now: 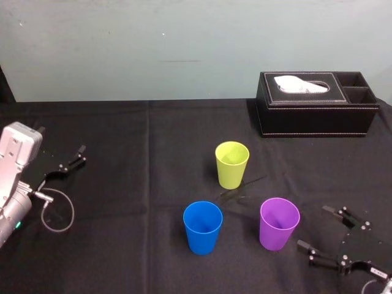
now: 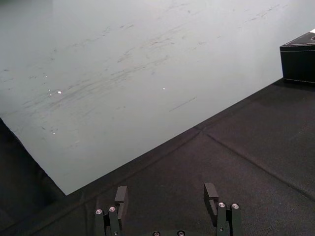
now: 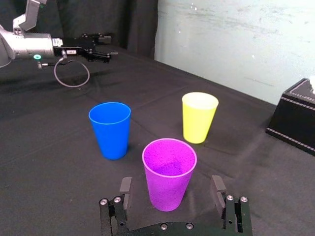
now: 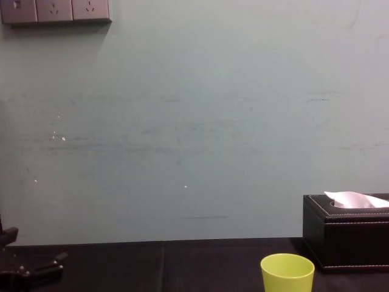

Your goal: Stack the three plastic cups sequentially using one hand.

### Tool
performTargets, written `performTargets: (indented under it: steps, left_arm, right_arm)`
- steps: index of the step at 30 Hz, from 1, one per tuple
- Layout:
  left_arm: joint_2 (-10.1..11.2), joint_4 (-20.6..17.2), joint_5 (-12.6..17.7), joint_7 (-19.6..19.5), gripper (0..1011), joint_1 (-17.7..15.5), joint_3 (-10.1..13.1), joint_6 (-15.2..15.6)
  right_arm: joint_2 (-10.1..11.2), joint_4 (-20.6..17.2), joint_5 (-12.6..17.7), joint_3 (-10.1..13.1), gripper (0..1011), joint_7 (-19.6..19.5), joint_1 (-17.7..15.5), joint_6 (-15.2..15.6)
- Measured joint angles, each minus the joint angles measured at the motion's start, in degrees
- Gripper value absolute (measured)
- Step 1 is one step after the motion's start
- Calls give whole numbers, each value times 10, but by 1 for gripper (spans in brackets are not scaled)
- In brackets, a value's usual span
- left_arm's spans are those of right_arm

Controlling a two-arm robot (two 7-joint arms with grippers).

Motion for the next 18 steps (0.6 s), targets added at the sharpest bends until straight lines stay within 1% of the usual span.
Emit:
performTargets:
  steps: [6, 12, 18]
  left_arm:
    - [0, 0, 0, 0, 1010, 0, 0, 0]
    - [0, 0, 0, 0, 1010, 0, 0, 0]
    - [0, 0, 0, 0, 1010, 0, 0, 0]
  right_arm:
    - [-15, 7, -8, -6, 1003, 5, 6, 8]
    - [-28, 14, -12, -7, 1003, 9, 13, 17]
    - [-38, 21, -17, -8, 1003, 15, 19, 22]
